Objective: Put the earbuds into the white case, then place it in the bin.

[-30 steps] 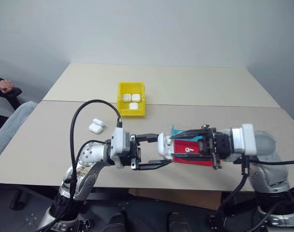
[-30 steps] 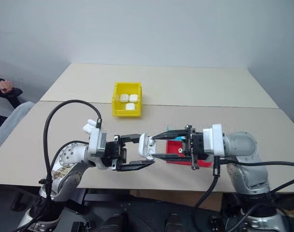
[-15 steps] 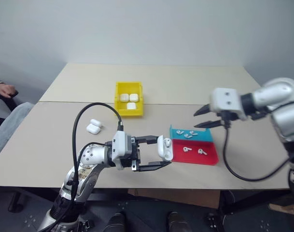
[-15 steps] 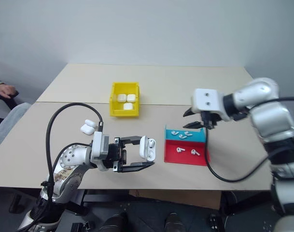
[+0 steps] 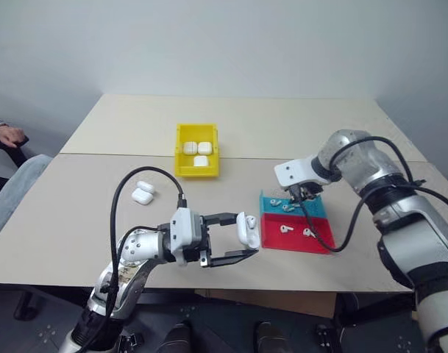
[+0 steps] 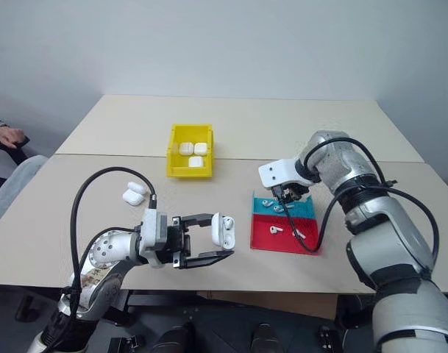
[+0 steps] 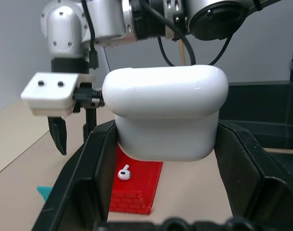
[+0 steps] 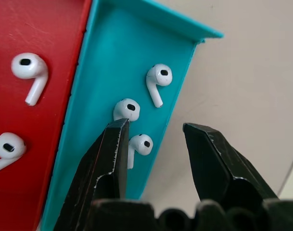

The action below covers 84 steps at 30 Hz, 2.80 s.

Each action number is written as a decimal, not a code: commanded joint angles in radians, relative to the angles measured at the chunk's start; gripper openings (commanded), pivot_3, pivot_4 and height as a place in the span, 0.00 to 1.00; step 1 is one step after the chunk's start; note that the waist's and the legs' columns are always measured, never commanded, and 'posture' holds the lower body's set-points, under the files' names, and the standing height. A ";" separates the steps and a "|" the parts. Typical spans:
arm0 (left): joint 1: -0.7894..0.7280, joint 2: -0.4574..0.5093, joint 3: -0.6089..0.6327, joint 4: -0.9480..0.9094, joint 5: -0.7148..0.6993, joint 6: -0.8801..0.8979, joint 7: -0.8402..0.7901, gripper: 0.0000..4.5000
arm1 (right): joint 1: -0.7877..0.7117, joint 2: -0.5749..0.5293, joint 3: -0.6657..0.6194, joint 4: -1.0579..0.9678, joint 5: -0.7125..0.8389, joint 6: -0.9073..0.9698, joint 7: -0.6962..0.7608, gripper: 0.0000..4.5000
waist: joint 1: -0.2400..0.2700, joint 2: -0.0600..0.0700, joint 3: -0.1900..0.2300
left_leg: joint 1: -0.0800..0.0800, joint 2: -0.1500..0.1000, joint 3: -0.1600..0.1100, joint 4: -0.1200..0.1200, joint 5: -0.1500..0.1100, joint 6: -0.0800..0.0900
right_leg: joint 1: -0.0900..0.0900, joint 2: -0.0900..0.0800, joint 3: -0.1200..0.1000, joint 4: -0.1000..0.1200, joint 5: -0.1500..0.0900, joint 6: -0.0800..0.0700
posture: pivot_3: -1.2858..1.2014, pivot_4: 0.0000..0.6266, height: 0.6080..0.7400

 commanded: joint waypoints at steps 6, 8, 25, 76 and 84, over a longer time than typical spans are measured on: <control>0.009 0.014 0.009 -0.054 -0.013 0.003 0.017 0.61 | -0.054 0.040 -0.018 0.154 -0.059 -0.073 -0.032 0.49 | 0.002 0.000 0.000 | 0.001 0.000 0.000 0.000 0.000 0.000 | -0.001 0.000 0.000 0.005 0.000 0.000 | 0.52 0.24 1.00; 0.007 0.017 0.010 -0.052 -0.013 0.005 0.016 0.61 | -0.059 0.043 -0.020 0.172 -0.067 -0.080 -0.036 0.49 | 0.001 0.000 0.000 | 0.002 0.000 0.000 0.000 0.000 -0.001 | -0.001 0.000 0.000 0.008 0.000 0.000 | 0.52 0.24 1.00; 0.016 0.022 0.004 -0.063 -0.010 0.008 0.019 0.61 | -0.062 0.063 -0.032 0.252 -0.117 -0.103 -0.098 0.49 | -0.020 0.000 0.000 | 0.005 0.000 -0.001 0.001 0.003 -0.002 | -0.001 0.000 0.000 0.014 -0.001 -0.001 | 0.52 0.24 1.00; 0.016 0.032 0.006 -0.054 -0.009 0.003 0.011 0.61 | -0.073 0.069 -0.037 0.318 -0.162 -0.158 -0.149 0.36 | -0.021 0.000 0.000 | 0.005 0.000 -0.001 0.001 0.003 -0.002 | -0.001 0.000 0.000 0.014 -0.001 -0.001 | 0.52 0.24 1.00; 0.016 0.032 0.007 -0.053 -0.009 0.003 0.011 0.61 | -0.065 0.068 -0.035 0.317 -0.162 -0.179 -0.138 0.27 | -0.021 0.000 0.000 | 0.005 0.000 -0.001 0.001 0.003 -0.002 | -0.001 0.001 0.000 0.014 -0.001 -0.001 | 0.52 0.24 1.00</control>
